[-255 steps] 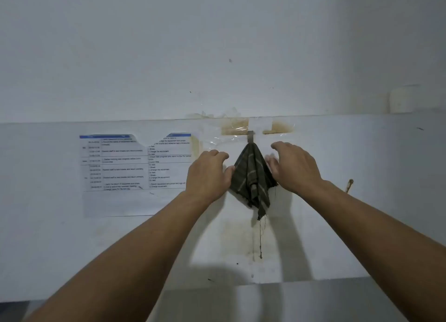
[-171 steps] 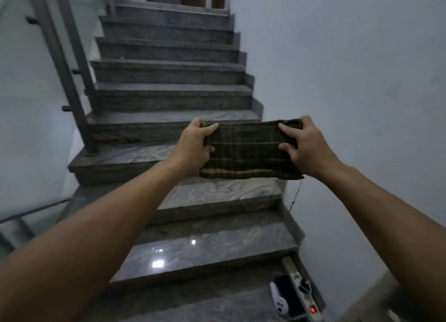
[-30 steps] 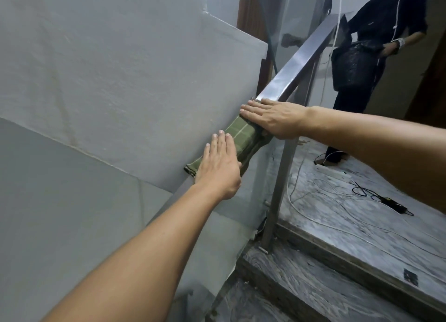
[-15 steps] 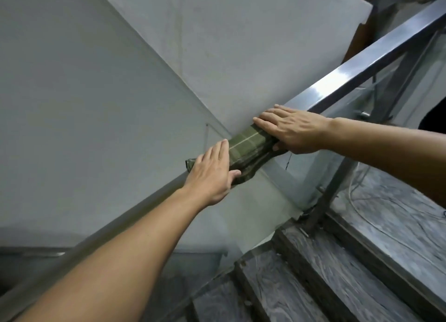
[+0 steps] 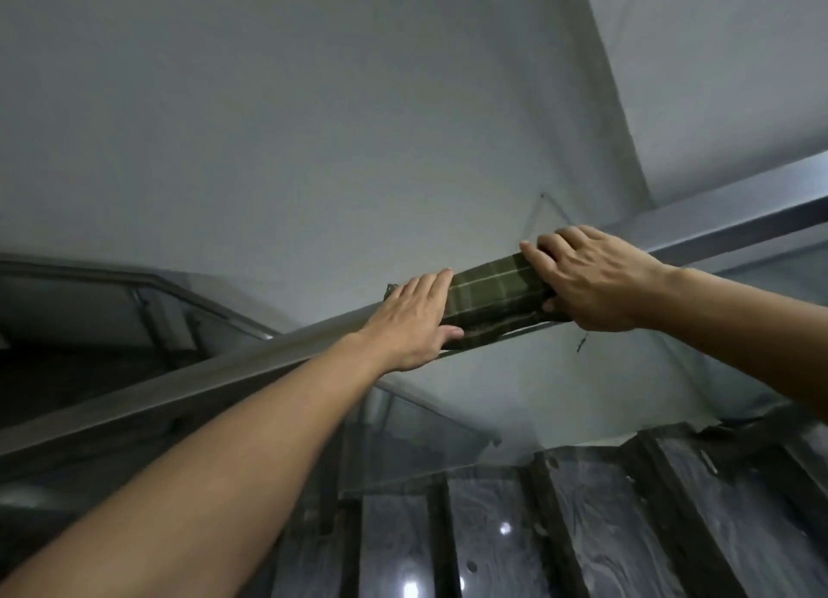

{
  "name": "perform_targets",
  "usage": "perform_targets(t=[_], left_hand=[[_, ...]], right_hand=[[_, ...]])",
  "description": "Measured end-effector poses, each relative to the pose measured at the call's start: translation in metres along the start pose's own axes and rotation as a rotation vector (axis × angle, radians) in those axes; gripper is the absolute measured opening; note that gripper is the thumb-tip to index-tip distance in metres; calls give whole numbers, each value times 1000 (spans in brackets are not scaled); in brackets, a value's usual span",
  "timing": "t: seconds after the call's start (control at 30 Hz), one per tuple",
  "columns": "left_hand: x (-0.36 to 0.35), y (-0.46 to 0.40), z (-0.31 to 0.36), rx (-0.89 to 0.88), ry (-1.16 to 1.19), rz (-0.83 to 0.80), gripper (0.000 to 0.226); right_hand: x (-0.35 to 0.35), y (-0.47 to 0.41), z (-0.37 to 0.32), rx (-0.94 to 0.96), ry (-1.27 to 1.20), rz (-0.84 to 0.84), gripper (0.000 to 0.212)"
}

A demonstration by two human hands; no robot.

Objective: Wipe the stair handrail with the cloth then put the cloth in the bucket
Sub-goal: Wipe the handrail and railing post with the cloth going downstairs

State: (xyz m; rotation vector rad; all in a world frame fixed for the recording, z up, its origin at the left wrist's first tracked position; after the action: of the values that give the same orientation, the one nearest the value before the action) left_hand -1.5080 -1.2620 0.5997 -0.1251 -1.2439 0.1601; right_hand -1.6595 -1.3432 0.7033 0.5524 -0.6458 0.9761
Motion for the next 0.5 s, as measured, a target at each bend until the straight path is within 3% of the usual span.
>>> perform_targets(t=[0.5], left_hand=[[-50,127,-207,190,74,-91,84]], right_hand=[[34,-126,-209,111,-25,66,76]])
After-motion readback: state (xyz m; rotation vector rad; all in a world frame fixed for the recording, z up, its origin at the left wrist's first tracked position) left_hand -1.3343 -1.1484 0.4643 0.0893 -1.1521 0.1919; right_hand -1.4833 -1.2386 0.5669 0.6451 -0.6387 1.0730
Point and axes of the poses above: each hand's wrist, its own y-axis away from the middle knuckle, its own x-axis out of the back of the hand, z = x × y, the point moved 5 cm from there along -y, towards the middle knuckle, and after that the axes turned 2 degrees about -y, right-handed, at the moved point
